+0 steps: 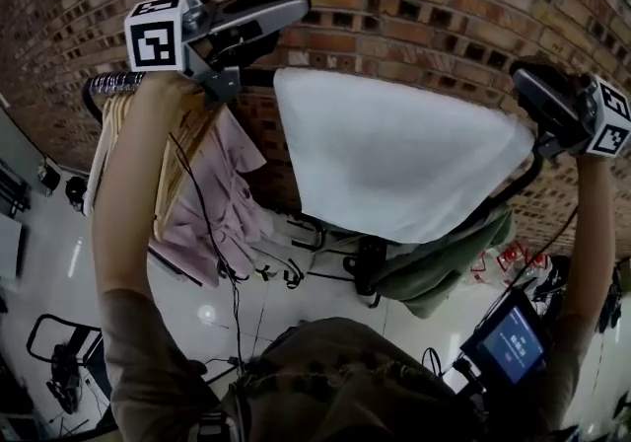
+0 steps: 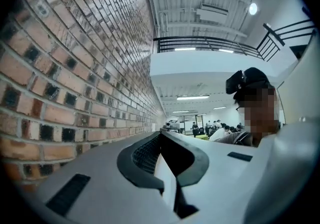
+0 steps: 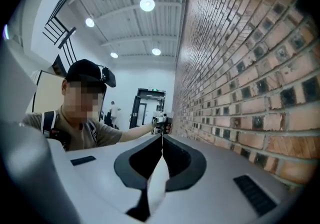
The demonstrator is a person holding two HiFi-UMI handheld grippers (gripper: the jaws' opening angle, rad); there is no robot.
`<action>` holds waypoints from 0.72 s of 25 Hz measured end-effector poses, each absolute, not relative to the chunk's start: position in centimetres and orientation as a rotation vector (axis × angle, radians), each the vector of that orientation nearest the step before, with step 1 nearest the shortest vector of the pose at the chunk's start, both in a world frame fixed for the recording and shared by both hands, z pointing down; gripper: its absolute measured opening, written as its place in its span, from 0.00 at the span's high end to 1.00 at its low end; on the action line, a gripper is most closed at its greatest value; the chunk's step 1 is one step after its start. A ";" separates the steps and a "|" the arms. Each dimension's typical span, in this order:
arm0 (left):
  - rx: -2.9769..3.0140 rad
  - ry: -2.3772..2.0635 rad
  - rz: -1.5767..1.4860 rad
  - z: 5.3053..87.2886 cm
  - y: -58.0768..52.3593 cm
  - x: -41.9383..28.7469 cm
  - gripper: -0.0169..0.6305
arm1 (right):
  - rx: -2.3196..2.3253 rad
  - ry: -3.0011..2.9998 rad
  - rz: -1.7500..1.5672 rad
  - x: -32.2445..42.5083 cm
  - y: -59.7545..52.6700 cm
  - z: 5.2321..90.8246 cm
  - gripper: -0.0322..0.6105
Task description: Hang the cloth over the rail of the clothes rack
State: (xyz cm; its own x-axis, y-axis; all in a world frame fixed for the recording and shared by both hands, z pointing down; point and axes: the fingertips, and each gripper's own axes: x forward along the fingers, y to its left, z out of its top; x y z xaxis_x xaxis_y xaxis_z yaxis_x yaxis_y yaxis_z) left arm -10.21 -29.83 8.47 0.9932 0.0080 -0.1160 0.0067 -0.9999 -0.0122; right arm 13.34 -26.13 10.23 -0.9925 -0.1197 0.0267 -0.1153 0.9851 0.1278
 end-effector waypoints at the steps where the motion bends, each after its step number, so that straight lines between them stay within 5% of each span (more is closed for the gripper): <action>1: -3.142 -0.028 0.206 8.5 -29.6 -10.6 0.97 | 0.186 -3.092 -0.185 13.5 -26.1 10.4 0.94; 18: -3.131 -0.207 0.091 10.5 -26.0 -5.6 0.97 | 0.238 -3.077 -0.159 16.5 -25.8 12.0 0.94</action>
